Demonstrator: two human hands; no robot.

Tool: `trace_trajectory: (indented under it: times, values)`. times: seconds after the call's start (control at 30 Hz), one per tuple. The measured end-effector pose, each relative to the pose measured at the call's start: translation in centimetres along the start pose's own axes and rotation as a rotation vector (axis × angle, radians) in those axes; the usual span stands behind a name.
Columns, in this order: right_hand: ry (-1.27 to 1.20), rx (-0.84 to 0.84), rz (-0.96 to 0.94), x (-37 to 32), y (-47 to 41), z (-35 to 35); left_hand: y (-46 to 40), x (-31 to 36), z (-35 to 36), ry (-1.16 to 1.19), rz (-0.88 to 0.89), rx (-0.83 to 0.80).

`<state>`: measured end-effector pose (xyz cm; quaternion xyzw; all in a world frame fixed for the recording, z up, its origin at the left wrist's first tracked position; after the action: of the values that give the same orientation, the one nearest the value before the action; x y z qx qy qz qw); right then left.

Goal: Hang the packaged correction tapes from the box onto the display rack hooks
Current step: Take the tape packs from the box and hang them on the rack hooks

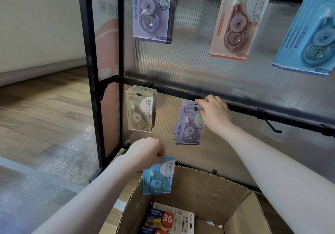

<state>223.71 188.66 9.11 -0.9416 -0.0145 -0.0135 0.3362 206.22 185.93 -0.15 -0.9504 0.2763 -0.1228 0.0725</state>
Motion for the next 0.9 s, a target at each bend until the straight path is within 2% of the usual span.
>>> trace_trajectory:
  times: [0.27,0.57,0.9]
  values:
    - [0.004,0.004,-0.018,0.1,1.0,-0.6,-0.3,0.0,-0.4,0.038,0.014,0.030]
    - [-0.021,-0.044,0.077,3.5,6.5,-2.1,-1.6,1.6,-1.4,0.079,0.047,0.087]
    - [-0.023,-0.112,0.223,9.8,14.8,-3.2,-1.2,7.9,-1.0,0.013,0.203,0.077]
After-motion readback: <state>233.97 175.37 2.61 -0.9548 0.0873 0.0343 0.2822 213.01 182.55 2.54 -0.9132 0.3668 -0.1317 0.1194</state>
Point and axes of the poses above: each hand's wrist, its own y-axis away from the middle knuckle, its own z-axis out of the palm, x = y × z, the point moved 7 cm from there along -y, towards the middle knuckle, and after that the axes turned 13 degrees about x, right-handed, at the moved point
